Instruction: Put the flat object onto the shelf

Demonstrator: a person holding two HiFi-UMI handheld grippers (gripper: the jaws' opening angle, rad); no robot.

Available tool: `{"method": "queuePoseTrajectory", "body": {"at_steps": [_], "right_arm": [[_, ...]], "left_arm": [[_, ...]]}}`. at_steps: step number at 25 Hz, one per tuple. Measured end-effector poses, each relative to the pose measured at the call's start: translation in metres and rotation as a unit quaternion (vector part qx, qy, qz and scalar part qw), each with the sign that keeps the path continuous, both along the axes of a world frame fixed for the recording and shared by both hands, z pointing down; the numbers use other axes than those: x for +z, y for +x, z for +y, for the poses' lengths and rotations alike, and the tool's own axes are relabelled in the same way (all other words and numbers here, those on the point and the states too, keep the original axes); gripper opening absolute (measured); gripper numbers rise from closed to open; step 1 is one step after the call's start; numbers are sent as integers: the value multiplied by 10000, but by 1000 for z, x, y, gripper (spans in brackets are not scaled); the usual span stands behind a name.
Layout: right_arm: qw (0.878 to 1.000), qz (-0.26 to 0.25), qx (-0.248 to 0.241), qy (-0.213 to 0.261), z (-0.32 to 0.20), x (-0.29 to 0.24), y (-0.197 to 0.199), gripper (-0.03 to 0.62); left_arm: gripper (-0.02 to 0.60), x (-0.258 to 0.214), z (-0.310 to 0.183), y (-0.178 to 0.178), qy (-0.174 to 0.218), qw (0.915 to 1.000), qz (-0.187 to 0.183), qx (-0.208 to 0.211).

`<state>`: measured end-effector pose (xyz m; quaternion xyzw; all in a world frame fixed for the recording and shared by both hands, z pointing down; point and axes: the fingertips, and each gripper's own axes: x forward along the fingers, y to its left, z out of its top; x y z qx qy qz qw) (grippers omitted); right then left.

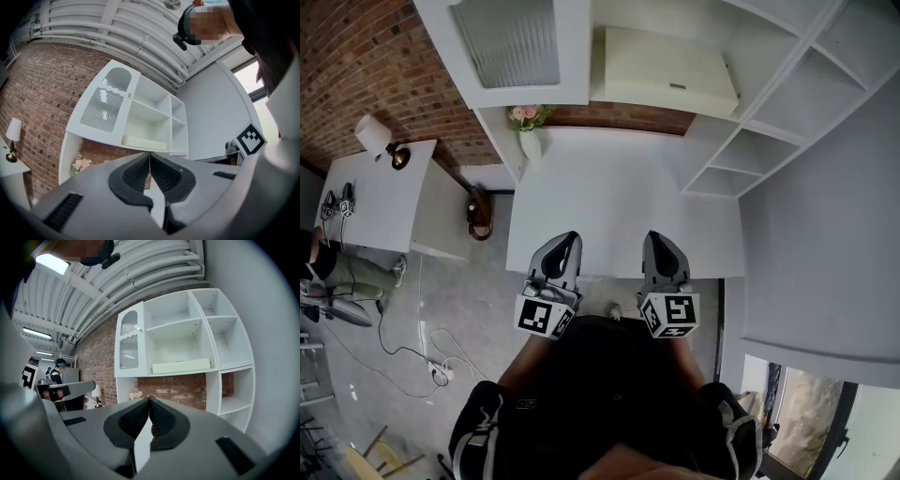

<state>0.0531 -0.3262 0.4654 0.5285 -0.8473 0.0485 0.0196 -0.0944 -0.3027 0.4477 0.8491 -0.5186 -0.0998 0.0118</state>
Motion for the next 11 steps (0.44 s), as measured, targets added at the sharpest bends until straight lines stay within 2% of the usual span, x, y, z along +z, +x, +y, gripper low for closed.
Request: {"method": "queuePoseTrajectory", "body": {"at_steps": [11], "right_arm": [[10000,28,-13,40,-2,2,-3,28]], "left_arm": [[15,0,-3,-3,-16,10000,6,1]]}}
